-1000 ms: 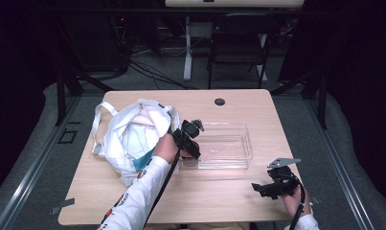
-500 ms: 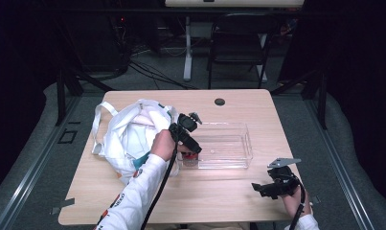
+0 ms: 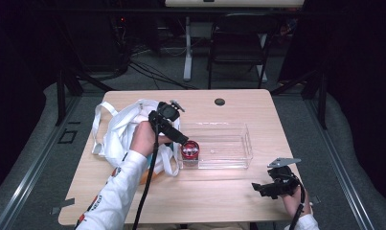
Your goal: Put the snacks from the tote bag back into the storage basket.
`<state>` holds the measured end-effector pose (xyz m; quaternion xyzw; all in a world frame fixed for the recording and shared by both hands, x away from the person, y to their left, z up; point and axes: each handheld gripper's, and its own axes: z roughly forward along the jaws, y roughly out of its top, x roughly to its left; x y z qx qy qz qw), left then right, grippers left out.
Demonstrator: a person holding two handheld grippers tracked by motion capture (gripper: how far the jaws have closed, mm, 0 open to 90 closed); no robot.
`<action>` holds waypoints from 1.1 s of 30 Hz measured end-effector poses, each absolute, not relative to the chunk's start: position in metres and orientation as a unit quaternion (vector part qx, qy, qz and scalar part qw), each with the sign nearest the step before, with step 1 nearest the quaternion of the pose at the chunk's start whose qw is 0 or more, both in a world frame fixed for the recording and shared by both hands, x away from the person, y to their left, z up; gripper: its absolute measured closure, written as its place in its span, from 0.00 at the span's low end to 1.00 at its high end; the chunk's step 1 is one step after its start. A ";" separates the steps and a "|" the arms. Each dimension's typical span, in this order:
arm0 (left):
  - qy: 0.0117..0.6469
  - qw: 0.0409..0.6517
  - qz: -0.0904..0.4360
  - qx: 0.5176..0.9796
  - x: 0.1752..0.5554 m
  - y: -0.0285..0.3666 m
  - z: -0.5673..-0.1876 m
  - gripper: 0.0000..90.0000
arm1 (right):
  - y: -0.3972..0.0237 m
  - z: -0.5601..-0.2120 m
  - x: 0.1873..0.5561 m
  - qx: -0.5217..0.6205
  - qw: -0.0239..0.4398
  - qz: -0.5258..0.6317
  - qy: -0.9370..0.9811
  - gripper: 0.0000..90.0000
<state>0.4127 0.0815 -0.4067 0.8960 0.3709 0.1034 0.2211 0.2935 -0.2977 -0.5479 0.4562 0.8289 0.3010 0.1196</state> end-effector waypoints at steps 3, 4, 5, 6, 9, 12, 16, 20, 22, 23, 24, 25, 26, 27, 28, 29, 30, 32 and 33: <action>0.379 0.225 0.110 0.891 0.410 0.096 -0.404 0.03 | -0.298 -0.548 0.294 0.457 0.121 0.299 0.829 0.16; 0.384 0.225 0.114 0.888 0.410 0.101 -0.403 0.03 | -0.298 -0.548 0.294 0.458 0.121 0.300 0.828 0.16; 0.389 0.224 0.114 0.886 0.410 0.106 -0.404 0.03 | -0.299 -0.548 0.294 0.457 0.120 0.299 0.829 0.16; 0.394 0.226 0.116 0.883 0.410 0.111 -0.405 0.03 | -0.299 -0.548 0.294 0.458 0.120 0.298 0.829 0.16; 0.405 0.222 0.117 0.879 0.409 0.125 -0.407 0.02 | -0.299 -0.548 0.295 0.461 0.121 0.299 0.827 0.16; 0.412 0.220 0.122 0.876 0.406 0.138 -0.410 0.03 | -0.299 -0.548 0.295 0.461 0.120 0.299 0.827 0.16; 0.424 0.221 0.122 0.870 0.402 0.155 -0.412 0.02 | -0.299 -0.548 0.295 0.460 0.120 0.298 0.828 0.16; 0.435 0.220 0.127 0.864 0.396 0.172 -0.415 0.01 | -0.299 -0.548 0.294 0.460 0.119 0.299 0.828 0.16; 0.440 0.221 0.130 0.861 0.393 0.180 -0.416 0.00 | -0.299 -0.548 0.294 0.461 0.121 0.298 0.827 0.16; 0.444 0.223 0.131 0.858 0.391 0.184 -0.417 0.00 | -0.300 -0.548 0.294 0.460 0.119 0.299 0.827 0.16; 0.447 0.225 0.132 0.856 0.389 0.188 -0.419 0.00 | -0.300 -0.548 0.295 0.461 0.120 0.299 0.827 0.16; 0.449 0.226 0.131 0.854 0.387 0.192 -0.420 0.00 | -0.300 -0.549 0.295 0.461 0.119 0.299 0.827 0.16; 0.451 0.226 0.131 0.853 0.385 0.196 -0.421 0.00 | -0.300 -0.549 0.295 0.461 0.119 0.299 0.827 0.16; 0.454 0.225 0.133 0.852 0.383 0.200 -0.423 0.00 | -0.300 -0.549 0.295 0.461 0.119 0.299 0.827 0.16; 0.457 0.225 0.133 0.850 0.381 0.203 -0.424 0.00 | -0.300 -0.548 0.295 0.460 0.119 0.300 0.827 0.16; 0.460 0.224 0.135 0.849 0.378 0.207 -0.426 0.00 | -0.300 -0.548 0.294 0.460 0.121 0.297 0.828 0.16; 0.463 0.222 0.136 0.847 0.376 0.211 -0.427 0.00 | -0.300 -0.548 0.294 0.461 0.121 0.297 0.827 0.16; 0.471 0.224 0.139 0.842 0.371 0.218 -0.432 0.00 | -0.300 -0.548 0.294 0.461 0.120 0.299 0.827 0.16; 0.474 0.224 0.139 0.840 0.369 0.221 -0.434 0.00 | -0.301 -0.548 0.294 0.460 0.120 0.298 0.828 0.16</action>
